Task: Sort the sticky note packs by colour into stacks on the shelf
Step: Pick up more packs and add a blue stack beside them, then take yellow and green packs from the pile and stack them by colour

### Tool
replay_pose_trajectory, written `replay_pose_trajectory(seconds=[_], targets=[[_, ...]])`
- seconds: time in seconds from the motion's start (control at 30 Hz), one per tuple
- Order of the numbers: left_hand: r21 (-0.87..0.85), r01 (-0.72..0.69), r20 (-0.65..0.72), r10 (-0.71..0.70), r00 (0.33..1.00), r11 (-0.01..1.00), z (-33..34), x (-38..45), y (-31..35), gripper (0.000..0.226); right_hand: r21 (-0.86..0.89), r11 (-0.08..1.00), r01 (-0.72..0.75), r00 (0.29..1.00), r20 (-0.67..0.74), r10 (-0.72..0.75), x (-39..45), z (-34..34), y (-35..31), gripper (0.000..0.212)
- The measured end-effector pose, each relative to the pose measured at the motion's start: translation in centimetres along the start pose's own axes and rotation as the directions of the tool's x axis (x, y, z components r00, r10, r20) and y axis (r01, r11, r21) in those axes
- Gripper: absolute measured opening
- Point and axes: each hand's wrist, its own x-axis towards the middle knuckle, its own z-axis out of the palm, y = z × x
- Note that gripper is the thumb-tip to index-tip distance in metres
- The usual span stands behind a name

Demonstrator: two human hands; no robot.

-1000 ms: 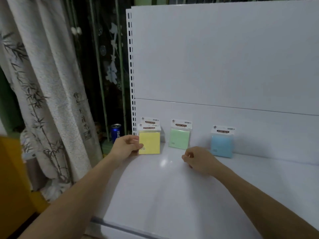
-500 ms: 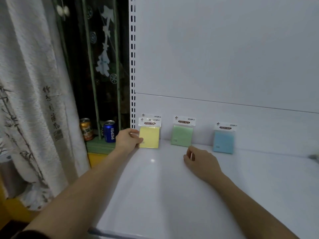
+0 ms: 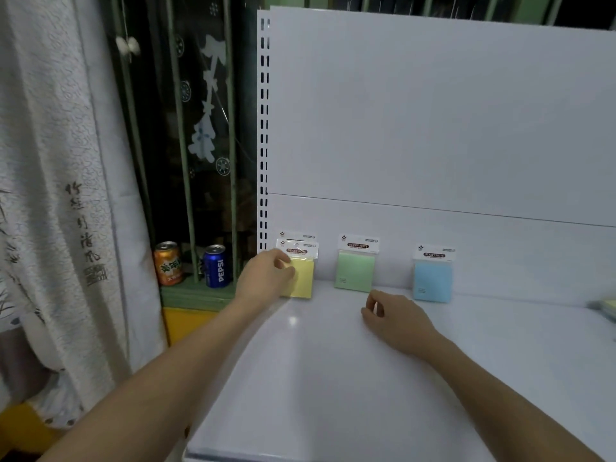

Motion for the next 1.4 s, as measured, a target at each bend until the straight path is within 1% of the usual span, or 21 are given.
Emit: replay_pose_trajectory(seconds=[0.1, 0.23, 0.37, 0.47, 0.57, 0.73, 0.87, 1.0, 1.07, 1.17, 1.3, 1.4], targets=[[0.161, -0.154, 0.097, 0.139, 0.985, 0.975, 0.0, -1.1, 2.1, 0.022, 0.030, 1.000, -0.001, 0.998, 0.059, -0.001, -0.1, -1.5, -0.3, 0.017], [0.226, -0.247, 0.253, 0.188, 0.949, 0.942, 0.9, -2.7, 4.6, 0.033, -0.027, 0.999, -0.020, 0.998, 0.053, 0.021, -1.7, -3.6, -0.8, 0.026], [0.317, -0.374, 0.335, 0.267, 0.904, 0.872, 2.6, -4.6, 6.6, 0.041, -0.077, 0.992, -0.100, 0.995, 0.008, 0.101, -4.4, -5.1, -0.7, 0.034], [0.284, -0.429, 0.392, 0.305, 0.868, 0.857, 4.2, -6.3, 8.3, 0.046, -0.087, 0.984, -0.153, 0.988, 0.013, 0.155, -6.6, -6.1, 0.0, 0.043], [0.232, -0.451, 0.454, 0.314, 0.833, 0.862, 5.6, -8.1, 10.5, 0.049, -0.096, 0.974, -0.205, 0.979, -0.013, 0.205, -8.9, -7.4, 1.3, 0.047], [0.207, -0.517, 0.496, 0.366, 0.787, 0.831, 8.1, -11.9, 14.5, 0.054, -0.062, 0.960, -0.274, 0.961, -0.050, 0.271, -13.1, -10.2, 5.0, 0.052], [0.172, -0.522, 0.506, 0.380, 0.775, 0.835, 11.0, -15.8, 18.7, 0.054, -0.034, 0.953, -0.300, 0.952, -0.069, 0.297, -17.4, -13.0, 9.5, 0.052], [0.120, -0.494, 0.523, 0.368, 0.768, 0.861, 14.1, -20.2, 23.3, 0.055, 0.020, 0.951, -0.310, 0.947, -0.086, 0.310, -22.4, -15.9, 15.2, 0.048], [0.095, -0.482, 0.528, 0.367, 0.766, 0.871, 15.9, -22.5, 25.7, 0.054, 0.069, 0.948, -0.309, 0.941, -0.120, 0.316, -25.3, -17.5, 18.4, 0.043], [0.061, -0.462, 0.533, 0.363, 0.764, 0.885, 18.0, -24.8, 28.3, 0.052, 0.115, 0.942, -0.315, 0.930, -0.160, 0.331, -28.6, -19.3, 21.9, 0.040], [0.039, -0.455, 0.552, 0.360, 0.752, 0.890, 20.9, -28.0, 32.1, 0.051, 0.167, 0.927, -0.335, 0.916, -0.173, 0.362, -32.2, -21.9, 26.7, 0.038], [0.034, -0.440, 0.539, 0.355, 0.764, 0.897, 22.7, -29.3, 33.7, 0.049, 0.227, 0.907, -0.355, 0.901, -0.176, 0.397, -33.9, -23.0, 29.7, 0.034]])
